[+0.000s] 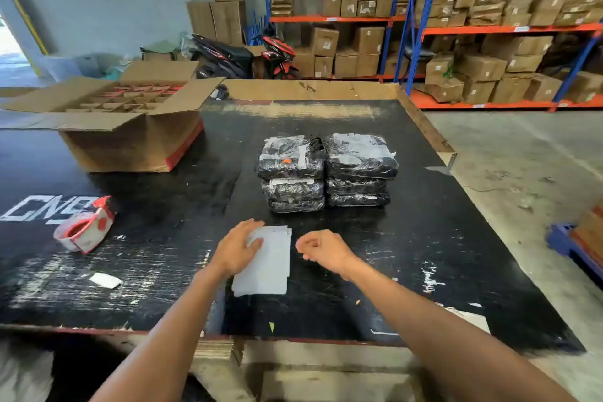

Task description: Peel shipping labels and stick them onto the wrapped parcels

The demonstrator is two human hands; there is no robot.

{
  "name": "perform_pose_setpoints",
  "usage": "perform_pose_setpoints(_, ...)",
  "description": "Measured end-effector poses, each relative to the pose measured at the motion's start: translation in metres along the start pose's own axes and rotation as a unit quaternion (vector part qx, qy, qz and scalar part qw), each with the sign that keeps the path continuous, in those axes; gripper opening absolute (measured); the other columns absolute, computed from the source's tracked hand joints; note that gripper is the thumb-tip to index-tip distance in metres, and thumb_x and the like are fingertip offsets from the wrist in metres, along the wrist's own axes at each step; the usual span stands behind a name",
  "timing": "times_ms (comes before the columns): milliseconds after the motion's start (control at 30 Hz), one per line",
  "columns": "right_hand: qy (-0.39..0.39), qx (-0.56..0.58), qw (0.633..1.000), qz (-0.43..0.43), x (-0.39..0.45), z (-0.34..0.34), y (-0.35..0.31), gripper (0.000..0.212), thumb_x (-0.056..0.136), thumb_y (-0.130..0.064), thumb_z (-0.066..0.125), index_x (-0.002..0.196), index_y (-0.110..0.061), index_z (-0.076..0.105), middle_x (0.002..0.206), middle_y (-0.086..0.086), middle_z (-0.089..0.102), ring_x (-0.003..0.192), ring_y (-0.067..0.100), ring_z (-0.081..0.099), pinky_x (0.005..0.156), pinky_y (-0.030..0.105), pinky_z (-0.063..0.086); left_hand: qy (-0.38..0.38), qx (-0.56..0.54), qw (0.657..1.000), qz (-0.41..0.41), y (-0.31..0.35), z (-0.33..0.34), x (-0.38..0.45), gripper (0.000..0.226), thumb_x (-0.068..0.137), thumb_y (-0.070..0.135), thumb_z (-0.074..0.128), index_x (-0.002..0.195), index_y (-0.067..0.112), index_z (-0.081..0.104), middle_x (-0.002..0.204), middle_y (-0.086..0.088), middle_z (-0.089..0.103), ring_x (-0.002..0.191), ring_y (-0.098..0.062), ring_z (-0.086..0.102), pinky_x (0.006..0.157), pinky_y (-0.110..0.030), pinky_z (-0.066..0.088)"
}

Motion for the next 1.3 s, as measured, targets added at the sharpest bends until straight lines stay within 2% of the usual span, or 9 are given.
perform_pose_setpoints(200, 0.103, -0.003, 0.993, 0.056, 0.016, 0.030, -0.008, 0.044, 0.089, -0.042, 0.071, 0.089, 0.001, 0.074, 0.097, 0.016, 0.076, 0.097, 0.030, 0.070, 0.089, 0.044, 0.055, -0.069, 0.143, 0.986, -0.041, -0.016, 0.030, -0.025, 0.058, 0.104, 0.054, 0.021, 0.158, 0.039, 0.007, 0.167, 0.009, -0.006, 0.154, -0.013, -0.008, 0.121, -0.049, -0.013)
perform_pose_setpoints(333, 0.133, -0.012, 0.986, 0.099, 0.024, 0.033, 0.001, 0.033, 0.081, -0.042, 0.080, 0.063, -0.021, 0.063, 0.093, 0.007, 0.077, 0.092, 0.025, 0.069, 0.087, 0.041, 0.057, -0.054, 0.184, 0.981, -0.031, -0.018, 0.035, -0.027, 0.059, 0.102, 0.057, 0.011, 0.157, 0.040, -0.002, 0.166, 0.012, -0.010, 0.154, -0.011, -0.008, 0.121, -0.051, -0.016)
perform_pose_setpoints(500, 0.149, 0.040, 0.978, 0.139, 0.038, 0.030, 0.020, 0.019, 0.077, -0.036, 0.085, 0.080, -0.023, 0.072, 0.097, 0.001, 0.076, 0.095, 0.020, 0.070, 0.086, 0.033, 0.057, -0.040, 0.185, 0.981, -0.029, -0.021, 0.036, -0.029, 0.058, 0.103, 0.054, 0.008, 0.158, 0.038, -0.005, 0.165, 0.016, -0.009, 0.153, -0.008, -0.007, 0.122, -0.049, -0.013)
perform_pose_setpoints(600, 0.145, 0.050, 0.978, 0.139, 0.040, 0.030, 0.021, 0.022, 0.081, -0.036, 0.081, 0.074, -0.026, 0.063, 0.098, 0.003, 0.074, 0.095, 0.023, 0.069, 0.086, 0.035, 0.057, -0.026, 0.169, 0.985, -0.031, -0.021, 0.034, -0.029, 0.057, 0.105, 0.048, 0.006, 0.158, 0.032, -0.007, 0.166, 0.016, -0.007, 0.153, -0.007, -0.006, 0.123, -0.048, -0.012)
perform_pose_setpoints(833, 0.091, 0.199, 0.966, 0.139, 0.041, 0.020, 0.045, 0.027, 0.092, -0.018, 0.069, 0.078, -0.016, 0.046, 0.112, 0.021, 0.067, 0.096, 0.031, 0.067, 0.096, 0.049, 0.054, -0.040, 0.193, 0.980, -0.035, -0.024, 0.037, -0.027, 0.057, 0.106, 0.046, 0.008, 0.159, 0.028, -0.002, 0.166, 0.014, -0.008, 0.153, -0.008, -0.008, 0.123, -0.047, -0.013)
perform_pose_setpoints(967, 0.072, 0.294, 0.942, 0.143, 0.021, -0.006, 0.063, 0.011, 0.097, -0.005, 0.062, 0.106, -0.009, 0.058, 0.114, 0.015, 0.071, 0.105, 0.032, 0.070, 0.099, 0.050, 0.054, -0.059, 0.186, 0.979, -0.055, -0.022, 0.033, -0.022, 0.057, 0.106, 0.044, 0.018, 0.160, 0.027, 0.008, 0.168, 0.010, 0.001, 0.155, -0.014, -0.004, 0.123, -0.051, -0.010)
perform_pose_setpoints(1100, 0.077, 0.334, 0.932, 0.118, 0.010, -0.042, 0.069, 0.027, 0.097, -0.002, 0.061, 0.122, -0.012, 0.059, 0.114, 0.014, 0.071, 0.097, 0.026, 0.071, 0.075, 0.038, 0.061, -0.017, 0.251, 0.966, -0.059, 0.005, 0.019, -0.007, 0.057, 0.101, 0.035, 0.037, 0.155, 0.022, 0.025, 0.166, 0.002, 0.016, 0.155, -0.021, 0.002, 0.119, -0.055, -0.010)
perform_pose_setpoints(1233, 0.065, 0.352, 0.930, 0.081, 0.002, -0.067, 0.057, 0.027, 0.097, -0.003, 0.059, 0.123, -0.013, 0.059, 0.114, 0.013, 0.073, 0.101, 0.027, 0.072, 0.073, 0.037, 0.062, 0.095, 0.134, 0.986, 0.026, 0.066, 0.015, 0.009, 0.036, 0.101, 0.032, 0.045, 0.130, 0.017, 0.061, 0.136, -0.004, 0.057, 0.131, -0.024, 0.047, 0.110, -0.043, 0.032)
perform_pose_setpoints(1300, 0.049, 0.350, 0.934, 0.056, -0.004, -0.078, 0.051, 0.029, 0.097, -0.002, 0.060, 0.124, -0.012, 0.058, 0.116, 0.014, 0.073, 0.106, 0.030, 0.071, 0.077, 0.039, 0.062, 0.041, -0.041, 0.998, 0.009, 0.096, 0.031, 0.013, 0.033, 0.104, 0.038, 0.042, 0.097, 0.016, 0.066, 0.104, 0.001, 0.066, 0.104, -0.020, 0.060, 0.091, -0.037, 0.043)
Point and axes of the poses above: each hand's wrist, its own x-axis towards the middle knuckle, its own z-axis out of the palm, y = z × x, the point moved 6 cm from there along x, towards the middle knuckle
